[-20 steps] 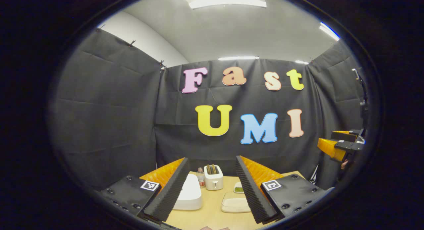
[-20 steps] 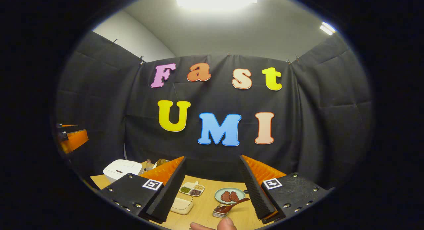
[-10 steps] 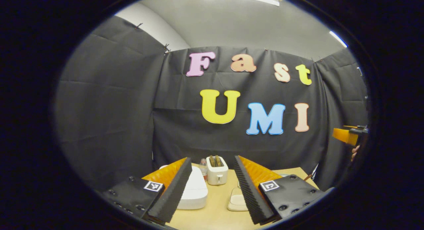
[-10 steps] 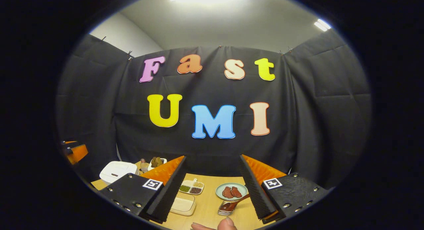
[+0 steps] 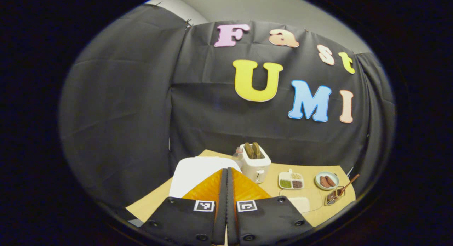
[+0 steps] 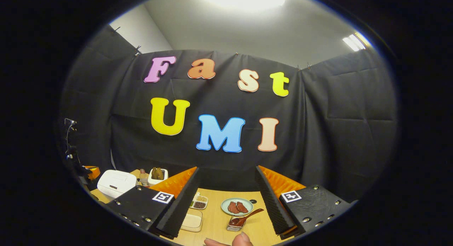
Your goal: Close the left gripper, press the button to open the rice cooker; take a wooden spoon from the chopstick holder with the right hand, scoop a spoonful of rice and pour it into the rice cooker, then put the wooden spoon back into the chopstick holder.
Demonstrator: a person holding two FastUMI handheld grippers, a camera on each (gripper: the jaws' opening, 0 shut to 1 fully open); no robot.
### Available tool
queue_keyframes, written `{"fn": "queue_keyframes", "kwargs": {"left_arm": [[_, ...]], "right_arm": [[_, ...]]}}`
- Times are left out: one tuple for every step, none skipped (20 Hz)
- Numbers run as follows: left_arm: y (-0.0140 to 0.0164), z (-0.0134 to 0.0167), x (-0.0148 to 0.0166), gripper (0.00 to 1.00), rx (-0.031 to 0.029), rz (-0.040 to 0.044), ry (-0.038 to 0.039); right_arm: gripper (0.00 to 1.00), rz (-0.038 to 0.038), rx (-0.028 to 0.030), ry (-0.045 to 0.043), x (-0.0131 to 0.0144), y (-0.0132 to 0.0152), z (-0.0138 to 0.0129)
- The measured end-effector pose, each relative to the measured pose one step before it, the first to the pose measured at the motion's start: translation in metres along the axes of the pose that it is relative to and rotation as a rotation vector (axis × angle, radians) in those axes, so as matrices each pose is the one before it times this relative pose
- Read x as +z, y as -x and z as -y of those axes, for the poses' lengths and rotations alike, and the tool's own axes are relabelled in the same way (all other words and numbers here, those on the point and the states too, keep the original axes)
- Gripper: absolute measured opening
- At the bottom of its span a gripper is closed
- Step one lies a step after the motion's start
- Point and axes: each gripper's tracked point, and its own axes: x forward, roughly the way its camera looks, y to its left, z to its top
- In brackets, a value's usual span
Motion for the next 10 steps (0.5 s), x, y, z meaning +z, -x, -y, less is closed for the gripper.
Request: {"fn": "queue_keyframes", "kwargs": {"left_arm": [[-0.01822, -0.00751, -0.01365, 0.09, 0.02228, -0.03172, -0.00738], [-0.01826, -0.00607, -0.01227, 0.06, 0.02571, -0.02749, -0.00569], [-0.01524, -0.00334, -0.0118, 0.09, 0.01657, -0.03062, -0.00581], [-0.0143, -0.00003, -0.01045, 0.09, 0.0053, -0.03669, -0.00122], [-0.01099, 0.00036, -0.01257, 0.09, 0.00197, -0.03305, 0.00051], [-0.01017, 0.00087, -0.00734, 0.09, 0.00247, -0.03261, -0.00245], [-0.00784, 0.00085, -0.00565, 0.09, 0.00429, -0.02322, -0.0002], [-0.00776, -0.00075, -0.0029, 0.09, 0.0109, -0.01255, -0.00447], [-0.00557, -0.00262, -0.0047, 0.09, 0.01319, -0.01356, -0.00861], [-0.00534, -0.00309, -0.00594, 0.08, 0.01681, -0.01926, -0.00543]], "right_arm": [[0.95, -0.00587, -0.00575, 0.01152, 0.00001, 0.00027, -0.00172], [0.95, -0.00697, -0.00391, 0.01089, 0.00062, 0.00078, -0.00187], [0.95, -0.00412, -0.00169, 0.00984, 0.00046, -0.00005, -0.00315], [0.95, -0.00432, -0.00346, 0.01058, 0.00072, 0.00048, -0.00177], [0.95, -0.00674, -0.00322, 0.00918, -0.0012, -0.00019, -0.00112], [0.95, -0.00738, -0.00255, 0.00598, -0.00105, -0.00044, -0.00182], [0.95, -0.00612, 0.00033, 0.00319, -0.00057, -0.00025, -0.00266], [0.95, -0.0023, 0.00083, 0.00572, 0.00026, -0.00015, -0.00217], [0.95, -0.0023, -0.00163, 0.01022, -0.00075, -0.00057, -0.00073], [0.95, -0.00232, -0.00333, 0.00921, 0.00041, -0.0005, -0.00004]]}}
